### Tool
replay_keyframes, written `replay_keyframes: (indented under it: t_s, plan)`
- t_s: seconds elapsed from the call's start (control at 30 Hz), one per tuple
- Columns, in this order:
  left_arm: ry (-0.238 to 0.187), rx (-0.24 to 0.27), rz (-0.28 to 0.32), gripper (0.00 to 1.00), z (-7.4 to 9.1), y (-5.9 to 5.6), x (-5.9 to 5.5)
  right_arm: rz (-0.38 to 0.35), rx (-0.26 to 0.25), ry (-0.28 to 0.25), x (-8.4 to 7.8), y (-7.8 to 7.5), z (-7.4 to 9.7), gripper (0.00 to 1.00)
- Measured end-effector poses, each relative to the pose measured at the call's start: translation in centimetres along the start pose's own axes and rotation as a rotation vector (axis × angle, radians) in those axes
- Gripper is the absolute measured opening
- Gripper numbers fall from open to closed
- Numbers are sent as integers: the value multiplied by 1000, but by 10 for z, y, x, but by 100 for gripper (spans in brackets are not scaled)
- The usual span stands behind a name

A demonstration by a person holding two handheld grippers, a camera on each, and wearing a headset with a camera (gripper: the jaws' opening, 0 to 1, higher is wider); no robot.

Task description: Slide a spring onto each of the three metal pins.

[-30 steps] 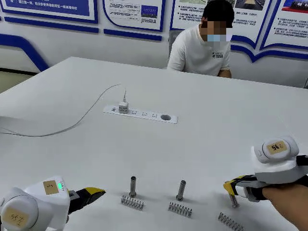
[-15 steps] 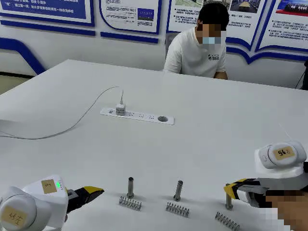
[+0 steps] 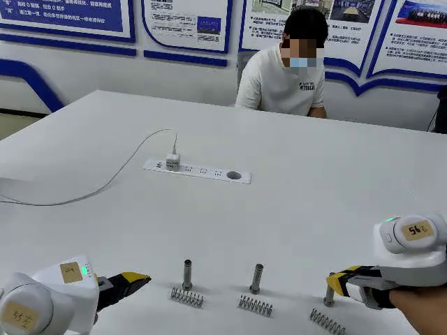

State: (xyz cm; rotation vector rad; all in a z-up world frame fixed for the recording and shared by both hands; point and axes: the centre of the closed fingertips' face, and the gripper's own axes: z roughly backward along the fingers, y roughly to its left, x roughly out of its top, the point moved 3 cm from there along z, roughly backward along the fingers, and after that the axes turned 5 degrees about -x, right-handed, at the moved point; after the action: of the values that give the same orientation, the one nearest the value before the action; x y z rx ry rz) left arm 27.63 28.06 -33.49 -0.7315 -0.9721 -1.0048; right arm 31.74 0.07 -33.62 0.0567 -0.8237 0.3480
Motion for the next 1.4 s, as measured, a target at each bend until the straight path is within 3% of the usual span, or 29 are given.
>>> replay_keyframes:
  t_s: [0.93, 1.4]
  plan:
    - [1, -4, -2, 84, 1, -2, 1, 30, 3, -3, -5, 1, 5, 13]
    - [1, -9, -7, 84, 0, -5, 1, 26, 12, 20, -24, 4, 14, 15]
